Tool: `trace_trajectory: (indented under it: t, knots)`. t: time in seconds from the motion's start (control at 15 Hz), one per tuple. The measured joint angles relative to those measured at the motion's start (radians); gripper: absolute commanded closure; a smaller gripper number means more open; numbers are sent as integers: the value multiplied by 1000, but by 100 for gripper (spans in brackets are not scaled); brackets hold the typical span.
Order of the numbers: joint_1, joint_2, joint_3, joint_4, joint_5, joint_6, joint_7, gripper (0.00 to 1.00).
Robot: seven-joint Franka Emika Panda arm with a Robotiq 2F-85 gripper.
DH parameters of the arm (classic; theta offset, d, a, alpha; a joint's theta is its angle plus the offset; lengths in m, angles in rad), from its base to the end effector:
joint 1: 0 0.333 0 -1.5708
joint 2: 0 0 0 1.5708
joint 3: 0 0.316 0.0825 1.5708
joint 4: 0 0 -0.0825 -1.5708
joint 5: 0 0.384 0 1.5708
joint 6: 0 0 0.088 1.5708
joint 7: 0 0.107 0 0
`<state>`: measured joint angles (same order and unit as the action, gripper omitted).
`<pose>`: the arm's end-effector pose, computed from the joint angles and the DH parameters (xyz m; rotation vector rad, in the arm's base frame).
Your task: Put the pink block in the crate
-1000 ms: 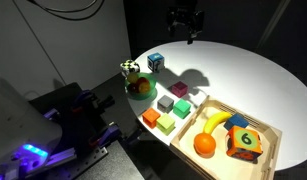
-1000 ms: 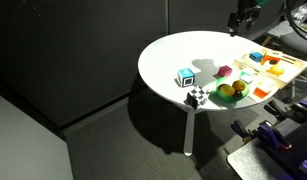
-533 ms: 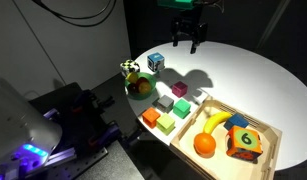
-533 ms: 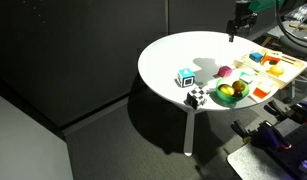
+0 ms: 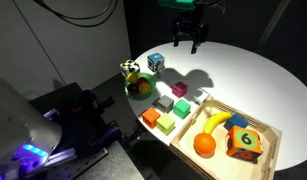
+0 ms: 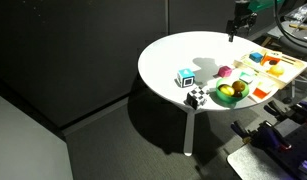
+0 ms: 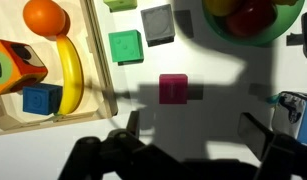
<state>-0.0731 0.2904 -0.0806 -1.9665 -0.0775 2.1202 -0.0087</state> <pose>0.5843 -0.0925 0.3154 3.0550 -0.1501 -0.2187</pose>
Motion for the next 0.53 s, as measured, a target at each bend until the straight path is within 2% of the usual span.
trace_trajectory:
  t: [0.53]
  knots:
    - [-7, 82, 0, 30, 0, 1, -10, 0]
